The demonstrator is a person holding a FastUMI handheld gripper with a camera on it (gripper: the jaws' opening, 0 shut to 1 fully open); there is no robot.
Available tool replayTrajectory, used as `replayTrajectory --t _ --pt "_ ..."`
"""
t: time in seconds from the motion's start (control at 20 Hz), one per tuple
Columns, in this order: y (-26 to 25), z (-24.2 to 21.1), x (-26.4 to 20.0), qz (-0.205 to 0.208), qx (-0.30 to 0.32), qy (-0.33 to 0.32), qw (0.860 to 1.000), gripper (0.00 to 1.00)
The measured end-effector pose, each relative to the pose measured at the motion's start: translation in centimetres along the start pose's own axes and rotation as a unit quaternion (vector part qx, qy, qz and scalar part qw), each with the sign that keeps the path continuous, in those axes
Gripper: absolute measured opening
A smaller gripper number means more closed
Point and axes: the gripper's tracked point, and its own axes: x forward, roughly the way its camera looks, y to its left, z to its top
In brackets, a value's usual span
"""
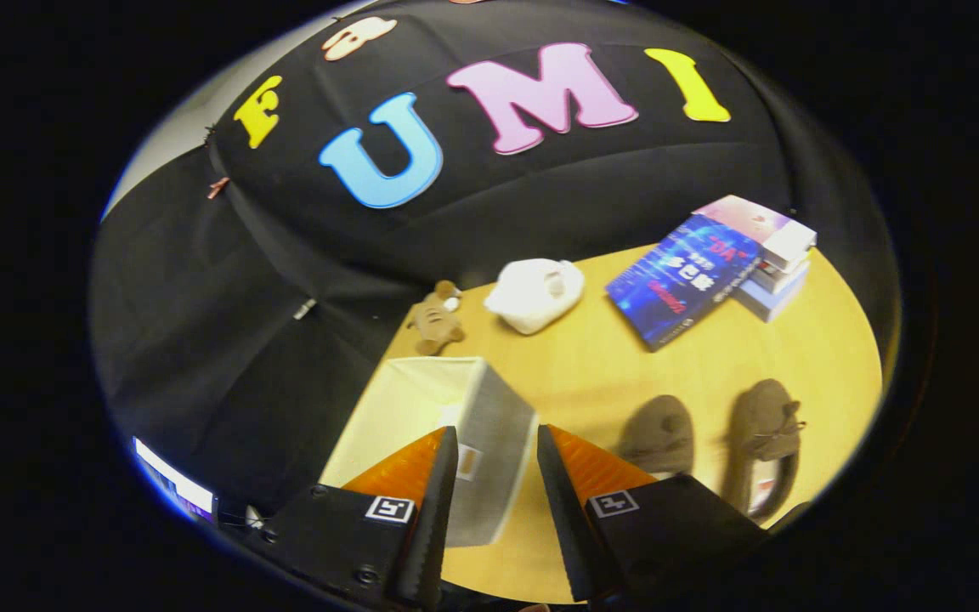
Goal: Open the storage box then place both shoes into the box .Put the left shoe in first, then the right shoe, with the right side of both shoes facing outward in a uniform manner.
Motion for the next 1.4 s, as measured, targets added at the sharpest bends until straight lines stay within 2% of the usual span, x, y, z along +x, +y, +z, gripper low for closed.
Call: replayTrajectory --t 0.15,0.3,0.55,0.75,0.85,0.9,1.0,1.1,1.4 --pt "-6.3 -2.0 -1.2 -0.068 -0.002 0.03 0.997 0.6" --pt "-10.4 -4.6 -1.3 -0.117 0.003 0.077 0.99 0.6" --pt "-14.3 -9.4 0.2 -0.171 -0.001 0.156 0.973 0.6" --pt "-15.5 -11.9 2.4 -0.192 0.012 0.187 0.963 0.59" --pt "-15.8 -12.6 3.1 -0.197 0.009 0.202 0.959 0.53" --pt "-15.8 -13.1 3.5 -0.197 0.013 0.21 0.957 0.42" --pt "-17.0 -13.4 3.3 -0.225 0.013 0.221 0.949 0.26" --pt "-16.9 -13.4 3.2 -0.222 0.022 0.218 0.95 0.07" --pt "-15.0 -11.6 2.8 -0.196 0.054 0.177 0.963 0.05"
